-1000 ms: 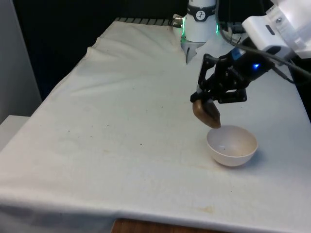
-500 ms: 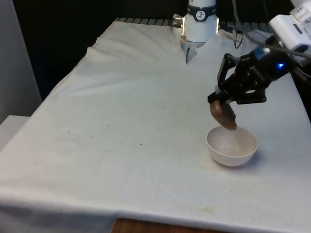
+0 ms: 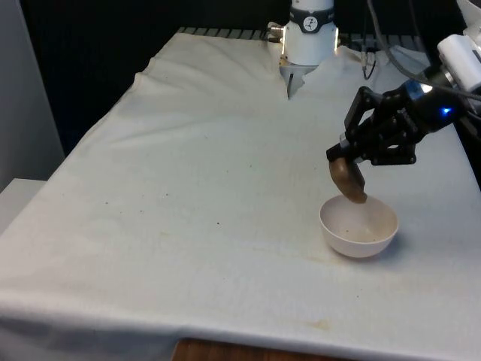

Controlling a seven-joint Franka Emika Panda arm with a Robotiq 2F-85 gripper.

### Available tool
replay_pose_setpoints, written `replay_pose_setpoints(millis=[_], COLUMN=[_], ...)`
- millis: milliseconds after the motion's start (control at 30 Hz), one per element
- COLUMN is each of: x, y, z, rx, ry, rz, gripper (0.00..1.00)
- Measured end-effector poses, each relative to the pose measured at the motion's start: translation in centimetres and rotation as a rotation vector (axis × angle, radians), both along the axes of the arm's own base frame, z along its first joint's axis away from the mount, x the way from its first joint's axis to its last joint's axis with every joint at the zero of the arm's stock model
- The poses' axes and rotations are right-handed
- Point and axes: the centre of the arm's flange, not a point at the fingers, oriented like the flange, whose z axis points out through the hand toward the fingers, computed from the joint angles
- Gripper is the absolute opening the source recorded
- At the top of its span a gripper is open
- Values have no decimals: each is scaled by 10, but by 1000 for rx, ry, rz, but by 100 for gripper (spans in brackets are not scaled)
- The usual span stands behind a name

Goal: Pour the coffee beans from the cup into the bowl.

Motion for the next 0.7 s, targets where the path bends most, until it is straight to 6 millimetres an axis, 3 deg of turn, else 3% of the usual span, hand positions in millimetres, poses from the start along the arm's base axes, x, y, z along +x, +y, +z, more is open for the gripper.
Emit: replay_pose_setpoints(millis=[467, 700], x=[-3, -2], y=[17, 15], z=[-6, -6], rx=[-31, -63], ry=[-3, -2], rz=[45, 63], gripper=[1, 1])
